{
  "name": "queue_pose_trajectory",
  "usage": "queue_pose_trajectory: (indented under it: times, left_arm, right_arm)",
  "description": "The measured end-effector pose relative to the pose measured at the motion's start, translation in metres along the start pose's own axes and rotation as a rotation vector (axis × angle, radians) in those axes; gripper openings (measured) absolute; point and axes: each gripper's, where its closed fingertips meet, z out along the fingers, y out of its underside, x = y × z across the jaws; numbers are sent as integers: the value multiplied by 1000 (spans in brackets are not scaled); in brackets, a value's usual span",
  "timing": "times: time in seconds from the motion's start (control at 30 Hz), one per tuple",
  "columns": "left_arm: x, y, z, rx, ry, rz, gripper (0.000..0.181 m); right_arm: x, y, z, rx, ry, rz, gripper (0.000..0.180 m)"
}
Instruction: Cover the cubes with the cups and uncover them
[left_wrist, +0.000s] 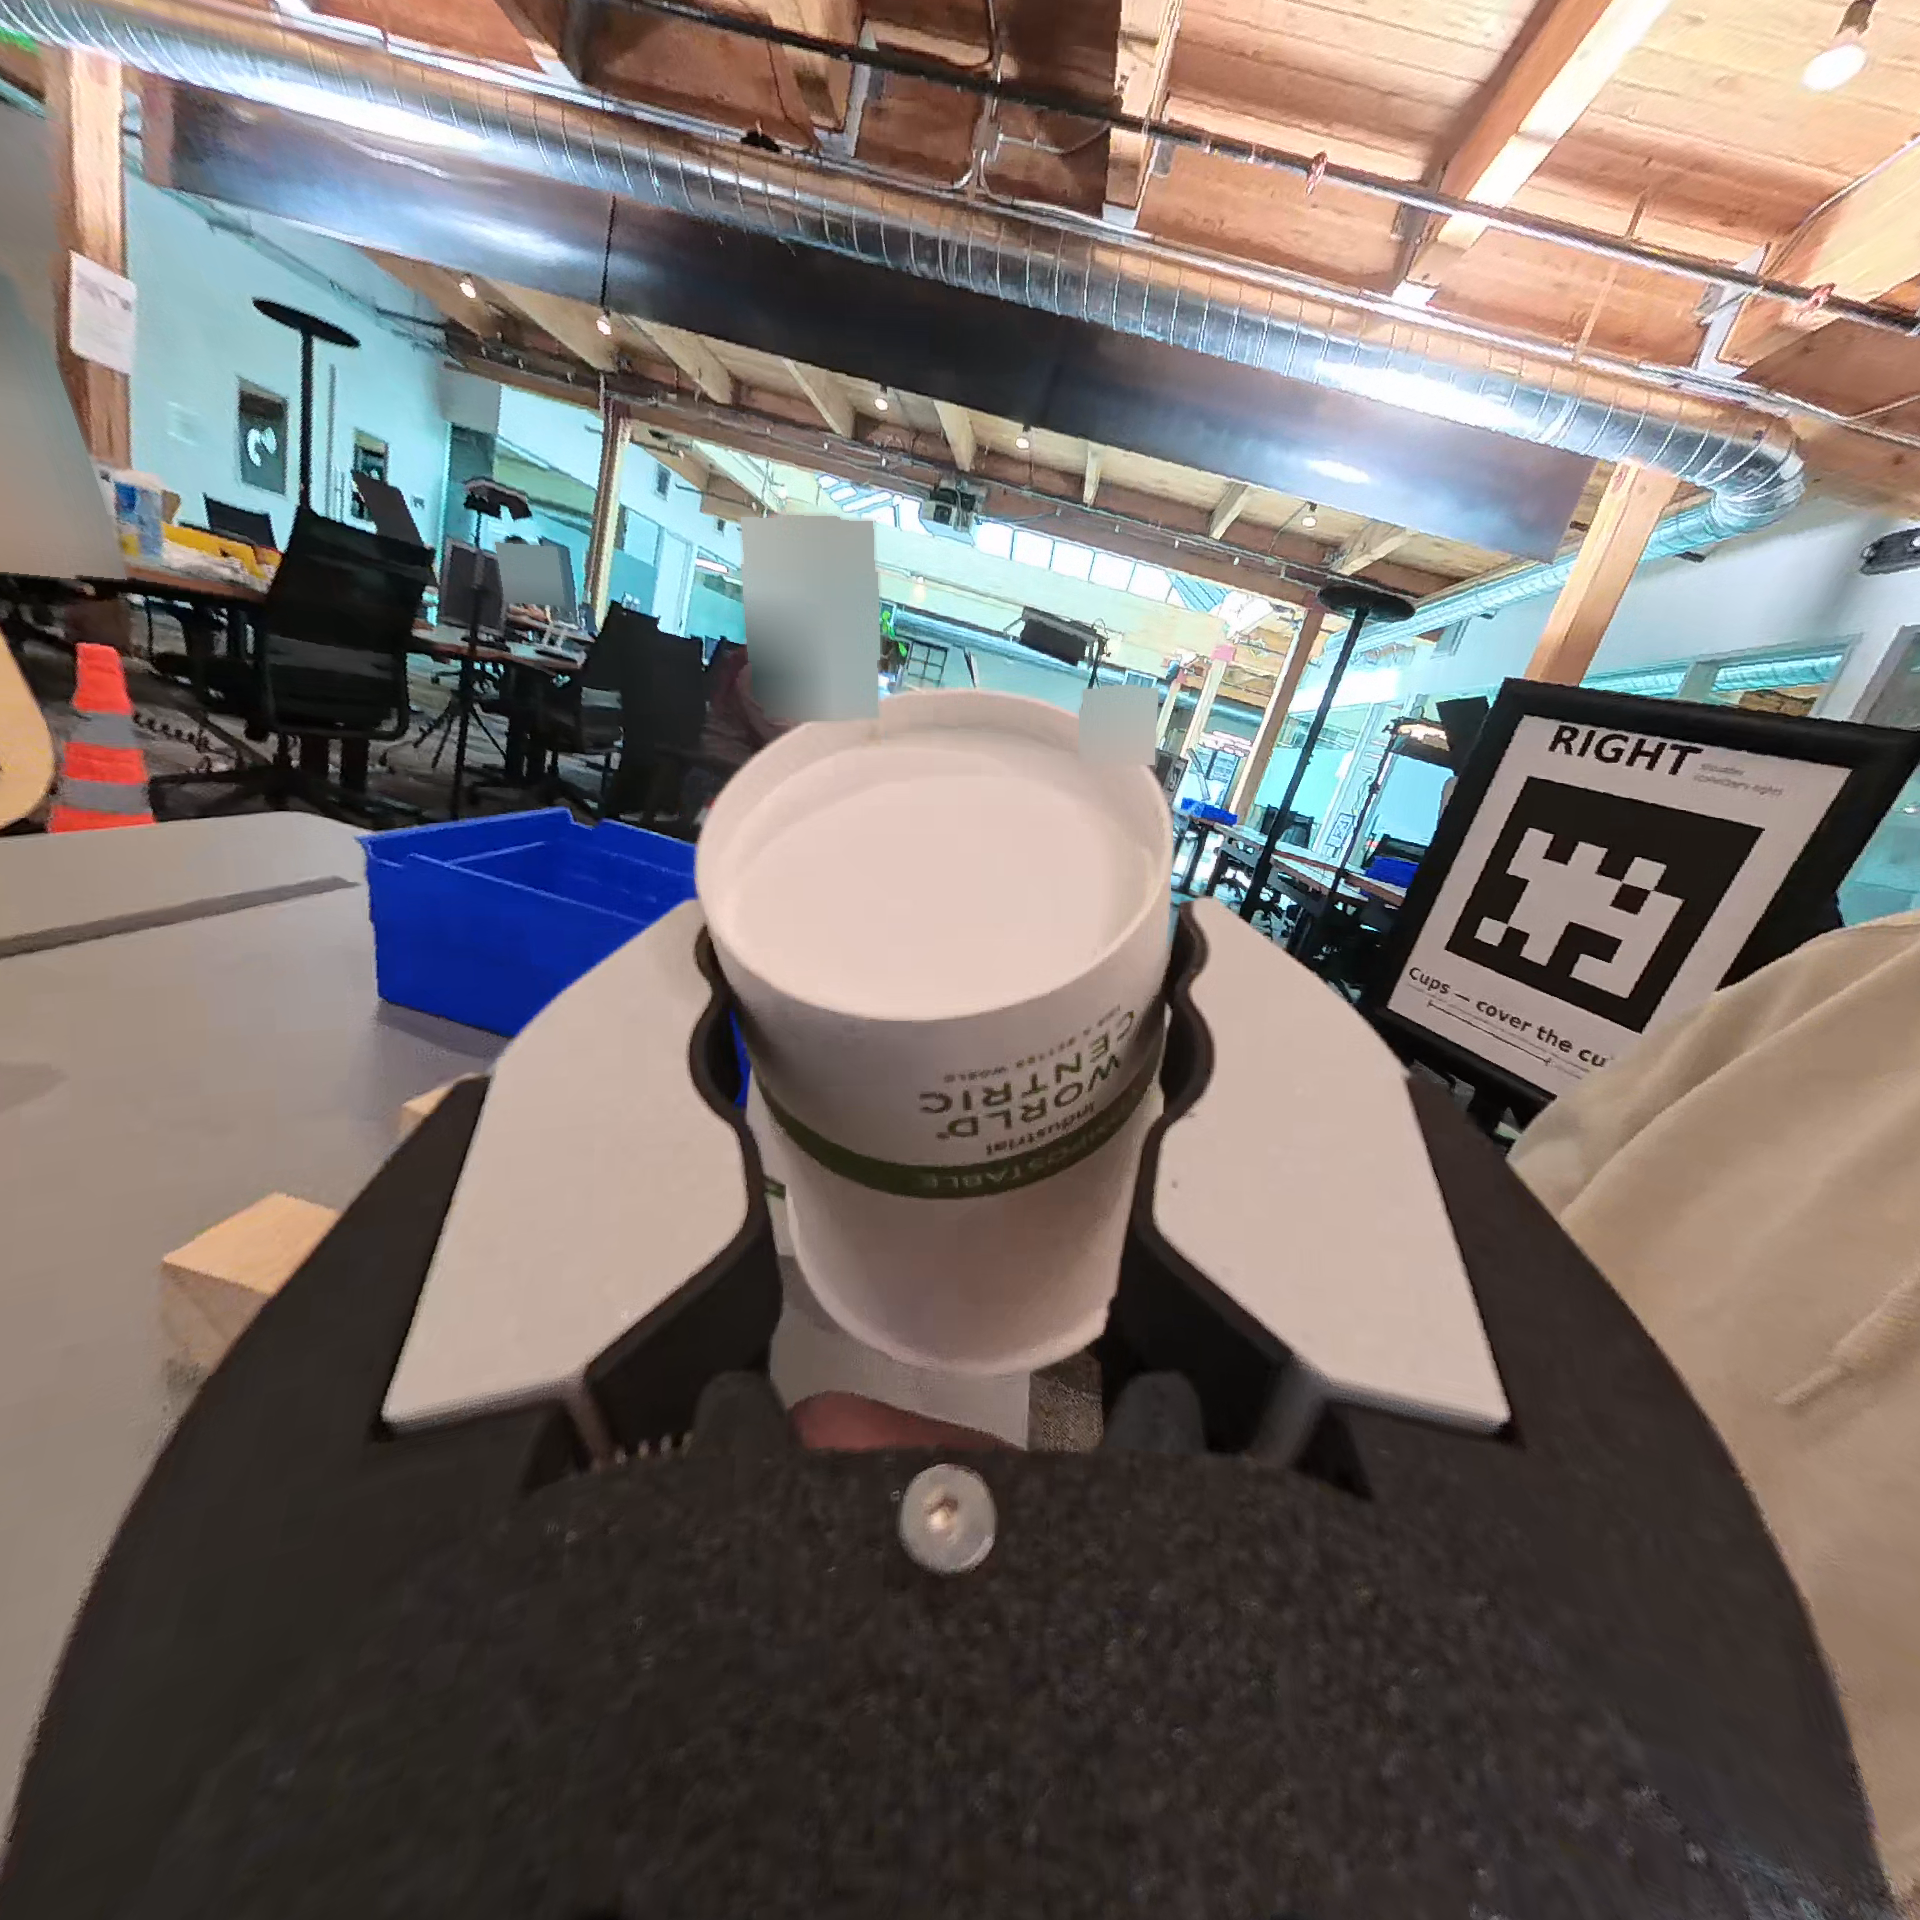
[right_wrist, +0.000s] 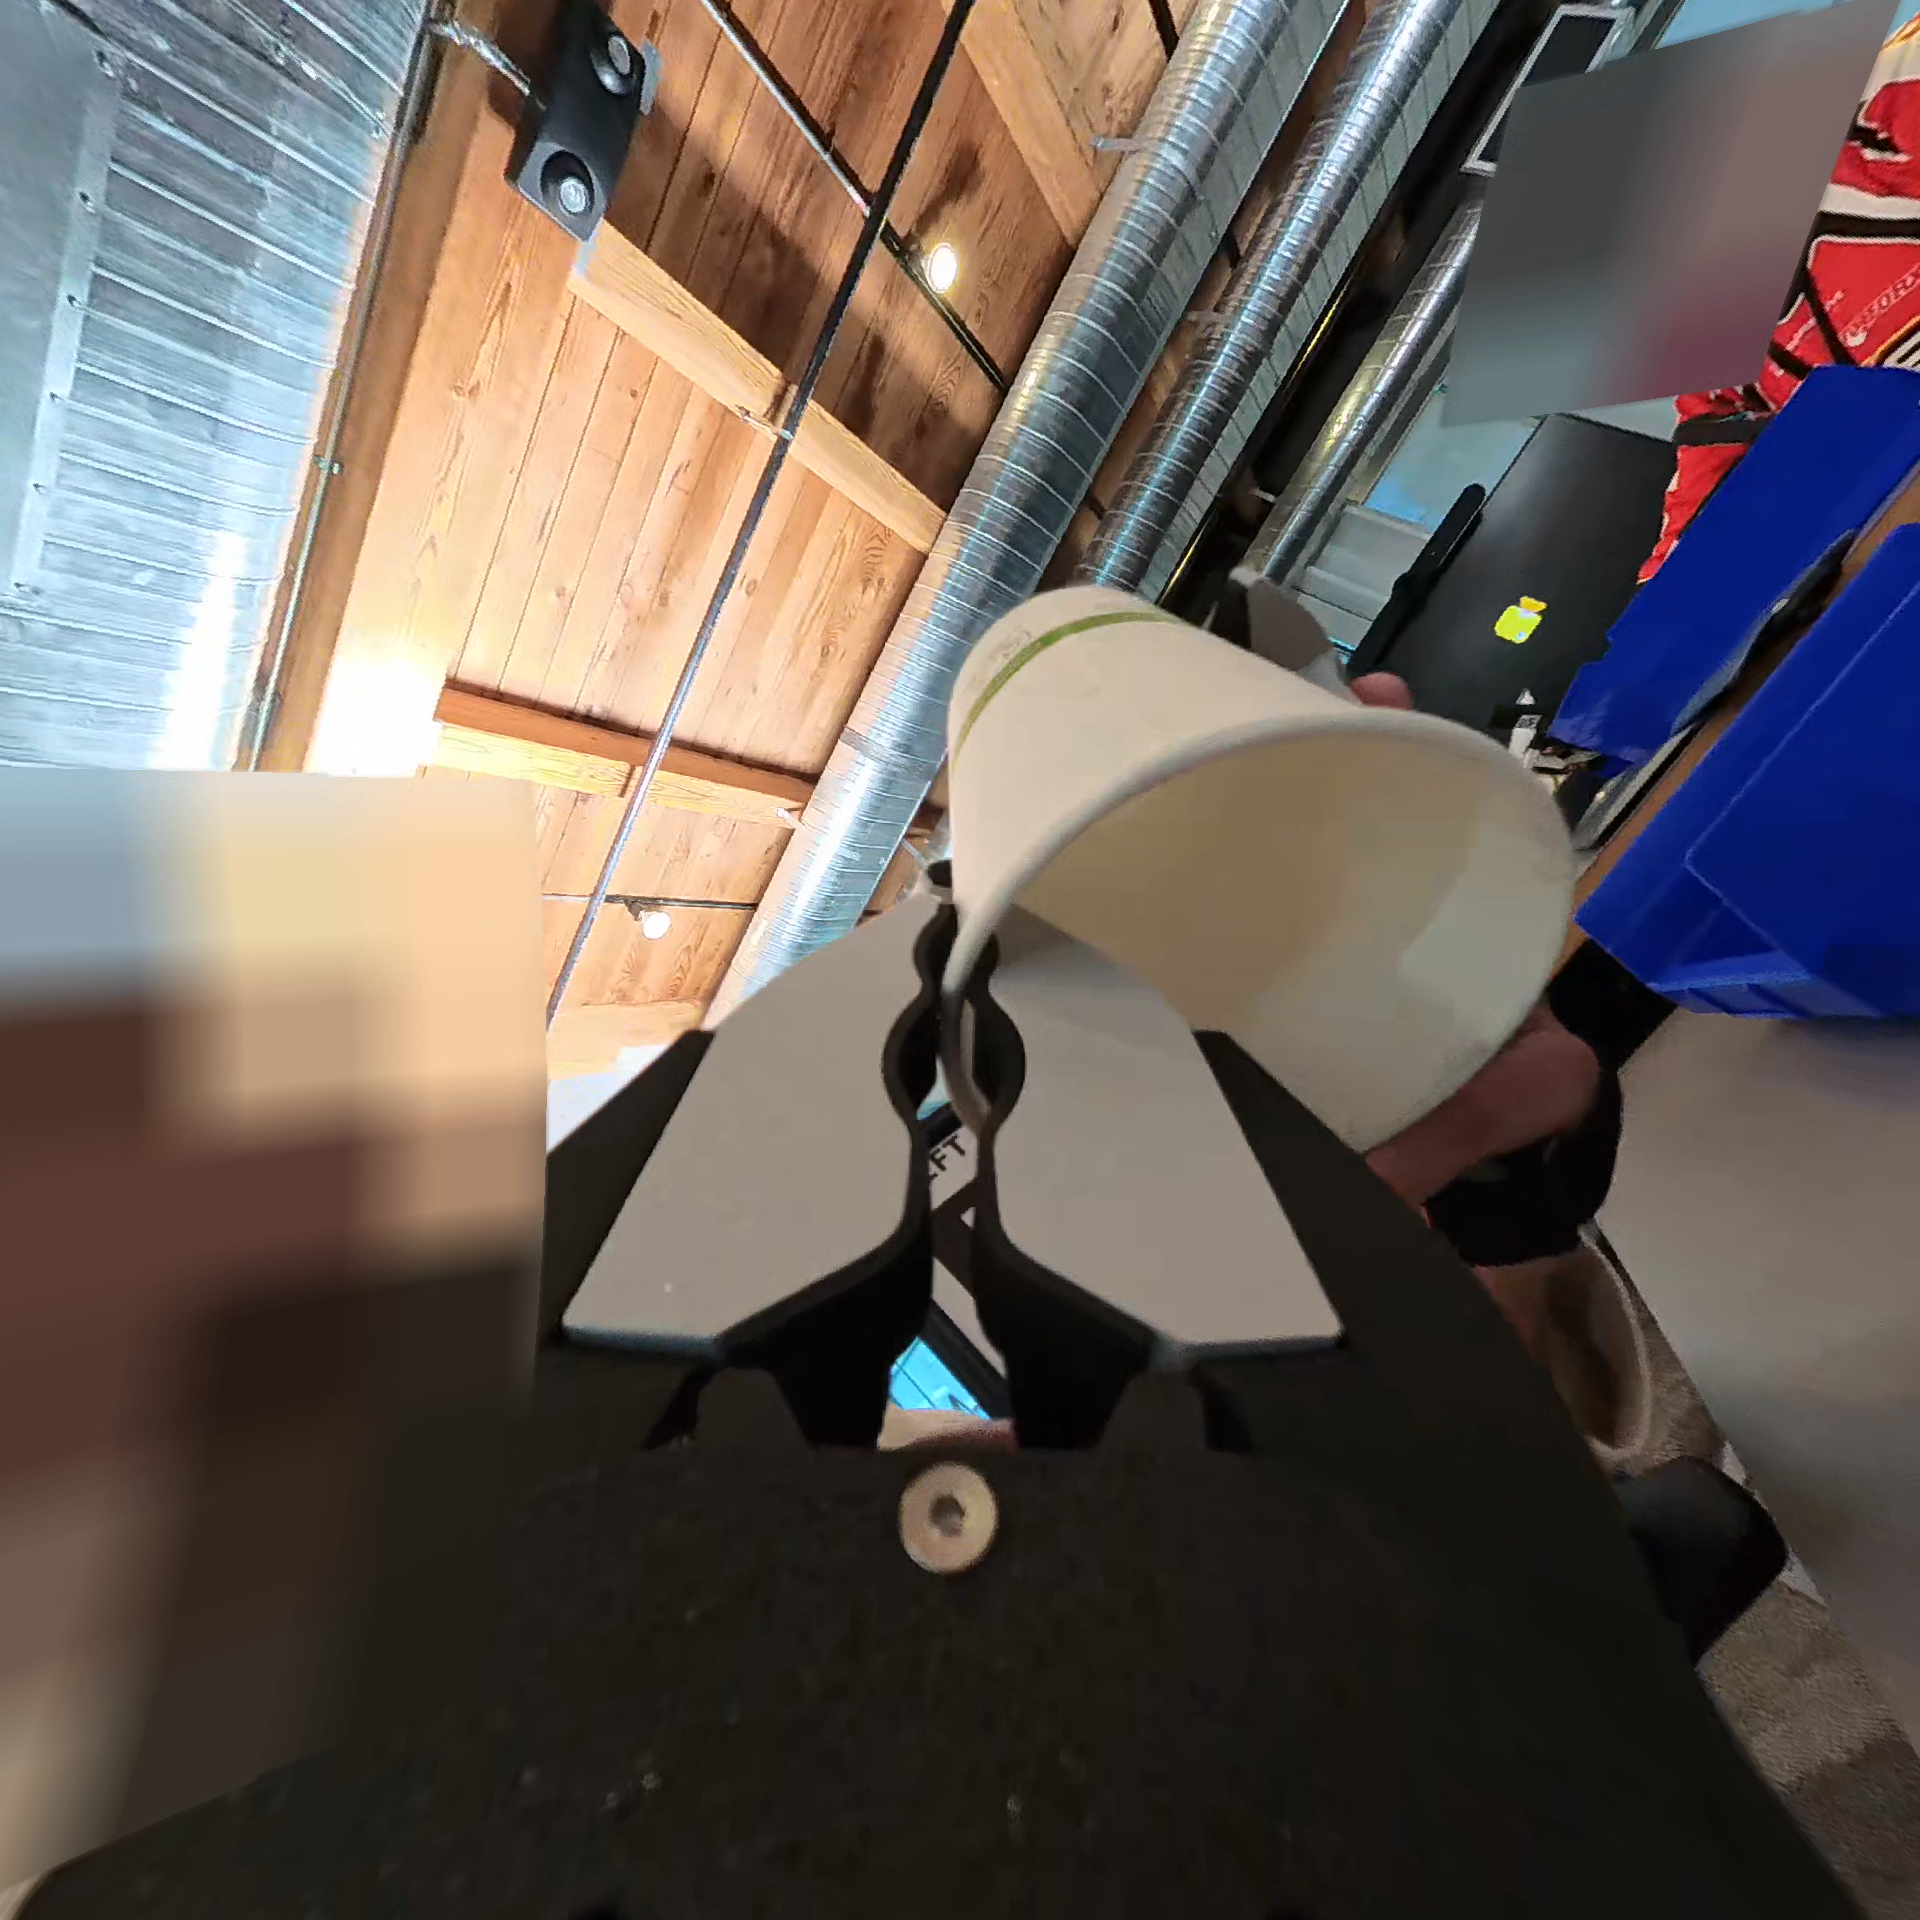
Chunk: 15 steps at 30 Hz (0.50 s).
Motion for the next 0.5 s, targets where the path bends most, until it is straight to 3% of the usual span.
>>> queue_pose_trajectory:
  times: [0.13,0.23,0.33,0.5]
  left_arm:
    - [3,-13,-21,15,-35,42,79]
    - [-18,-17,-46,-41,-209,23,80]
    - [-54,12,-80,-178,-522,44,74]
    - [-64,62,-104,-319,-756,173,70]
  right_arm:
    - [-9,-2,-1,-6,9,-78,0]
    - [-14,0,-4,-56,58,-182,0]
    - [-10,2,-12,-101,141,-318,0]
    - [29,-6,-41,-146,472,-608,0]
